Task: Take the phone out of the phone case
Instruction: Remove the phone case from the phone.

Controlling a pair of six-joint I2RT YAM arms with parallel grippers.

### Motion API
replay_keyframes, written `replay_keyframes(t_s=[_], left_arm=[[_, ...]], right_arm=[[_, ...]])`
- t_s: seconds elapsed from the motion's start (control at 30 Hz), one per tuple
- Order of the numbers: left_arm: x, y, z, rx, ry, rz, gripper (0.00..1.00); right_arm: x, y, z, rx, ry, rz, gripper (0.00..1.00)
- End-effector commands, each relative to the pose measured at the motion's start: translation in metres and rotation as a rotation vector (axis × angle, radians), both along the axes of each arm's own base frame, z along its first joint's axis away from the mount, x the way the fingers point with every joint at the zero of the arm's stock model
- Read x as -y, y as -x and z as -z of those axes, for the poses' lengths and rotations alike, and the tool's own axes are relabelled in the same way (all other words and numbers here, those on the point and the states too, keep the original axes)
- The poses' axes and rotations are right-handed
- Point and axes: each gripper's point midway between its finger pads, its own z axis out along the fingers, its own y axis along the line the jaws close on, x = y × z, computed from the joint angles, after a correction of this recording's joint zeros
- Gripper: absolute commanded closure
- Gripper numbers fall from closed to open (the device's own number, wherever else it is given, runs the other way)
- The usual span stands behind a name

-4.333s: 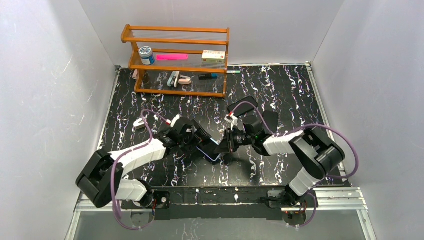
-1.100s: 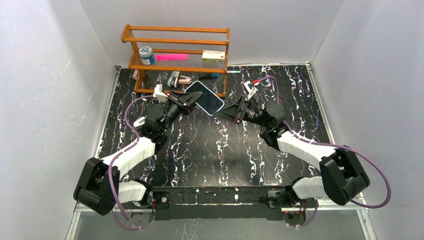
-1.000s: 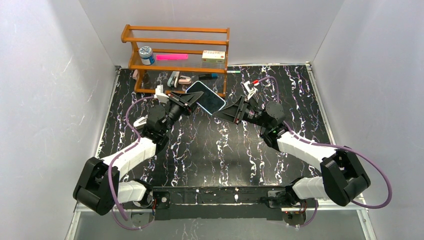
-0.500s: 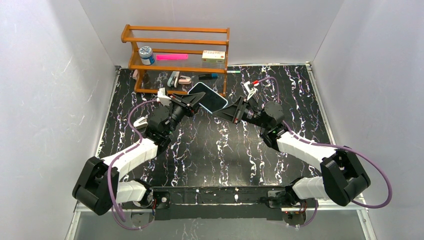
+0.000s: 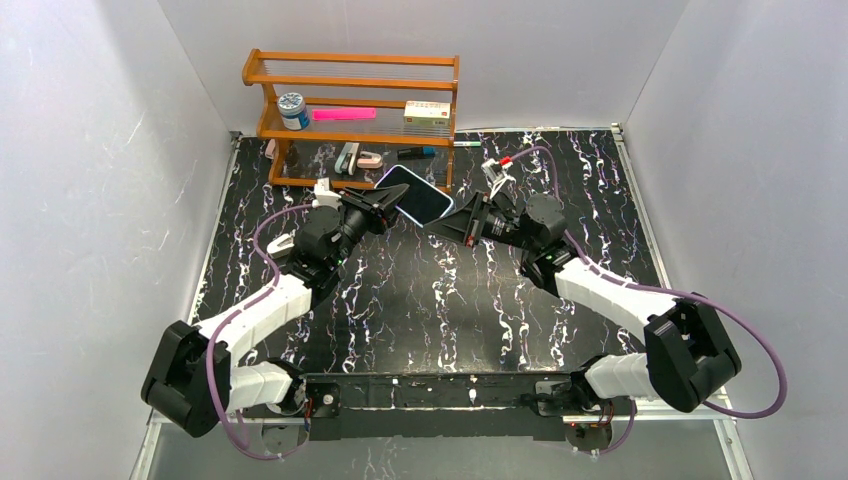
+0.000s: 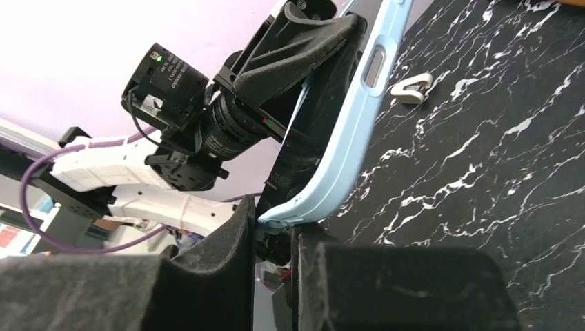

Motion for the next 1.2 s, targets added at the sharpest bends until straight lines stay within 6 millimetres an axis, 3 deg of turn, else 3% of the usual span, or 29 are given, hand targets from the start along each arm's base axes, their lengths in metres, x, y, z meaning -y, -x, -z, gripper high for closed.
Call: replay_keyframes(t_s=[0.0, 0.5, 0.8, 1.0, 1.17], left_arm=[[0.003, 0.005, -0.013, -0.039, -0.001, 0.021, 1.0], [0.0, 0.005, -0.009, -0.089, -0.021, 0.065, 1.0], [-0.008, 0.003, -0.014, -0.034, -0.062, 0.078, 1.0], [-0.027, -0.003, -0.016, 0.06, -0.129, 0.106, 1.0], [-0.041, -0.004, -0.017, 0.15, -0.223, 0.159, 1.0]], right_arm=[[-0.005, 0.011, -0.009, 0.338, 0.078, -0.098, 0.93], [-0.012, 0.012, 0.006, 0.482, 0.197, -0.235, 0.91], [-0.012, 0.001, 0.014, 0.461, 0.224, -0.182, 0.91], [-0.002, 0.002, 0.021, 0.416, 0.266, -0.159, 0.66], [0.008, 0.006, 0.036, 0.345, 0.346, -0.159, 0.23]])
